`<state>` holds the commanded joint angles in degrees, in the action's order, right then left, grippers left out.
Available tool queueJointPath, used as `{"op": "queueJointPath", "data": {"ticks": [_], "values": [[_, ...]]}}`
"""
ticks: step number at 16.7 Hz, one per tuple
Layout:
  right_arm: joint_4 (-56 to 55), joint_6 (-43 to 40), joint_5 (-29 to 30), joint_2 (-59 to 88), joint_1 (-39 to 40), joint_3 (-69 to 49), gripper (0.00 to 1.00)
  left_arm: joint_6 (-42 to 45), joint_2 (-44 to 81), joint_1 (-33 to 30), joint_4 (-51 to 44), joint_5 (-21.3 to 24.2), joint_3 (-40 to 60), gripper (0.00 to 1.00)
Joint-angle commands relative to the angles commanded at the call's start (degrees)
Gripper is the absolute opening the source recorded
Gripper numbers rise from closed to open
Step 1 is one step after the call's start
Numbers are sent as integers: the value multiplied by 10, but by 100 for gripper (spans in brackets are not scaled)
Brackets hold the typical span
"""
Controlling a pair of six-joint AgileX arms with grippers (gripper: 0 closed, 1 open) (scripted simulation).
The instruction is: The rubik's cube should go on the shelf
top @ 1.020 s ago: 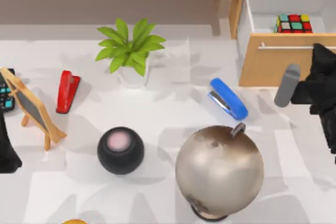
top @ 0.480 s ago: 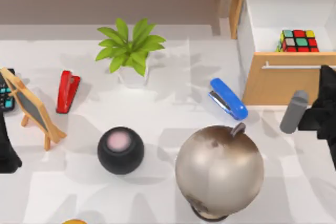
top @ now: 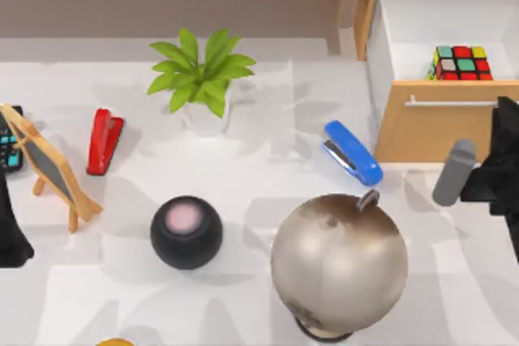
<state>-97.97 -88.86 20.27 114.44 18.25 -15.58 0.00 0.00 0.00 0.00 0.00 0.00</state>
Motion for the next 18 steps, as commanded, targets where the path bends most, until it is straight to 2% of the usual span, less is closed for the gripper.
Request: {"op": "queueJointPath", "data": {"ticks": [6,18], "values": [[0,0,0,0,0,0,98,0,0,0,0,0,0,100],[-15,0,7,-2,7,15,100,0,0,0,0,0,0,100]]}}
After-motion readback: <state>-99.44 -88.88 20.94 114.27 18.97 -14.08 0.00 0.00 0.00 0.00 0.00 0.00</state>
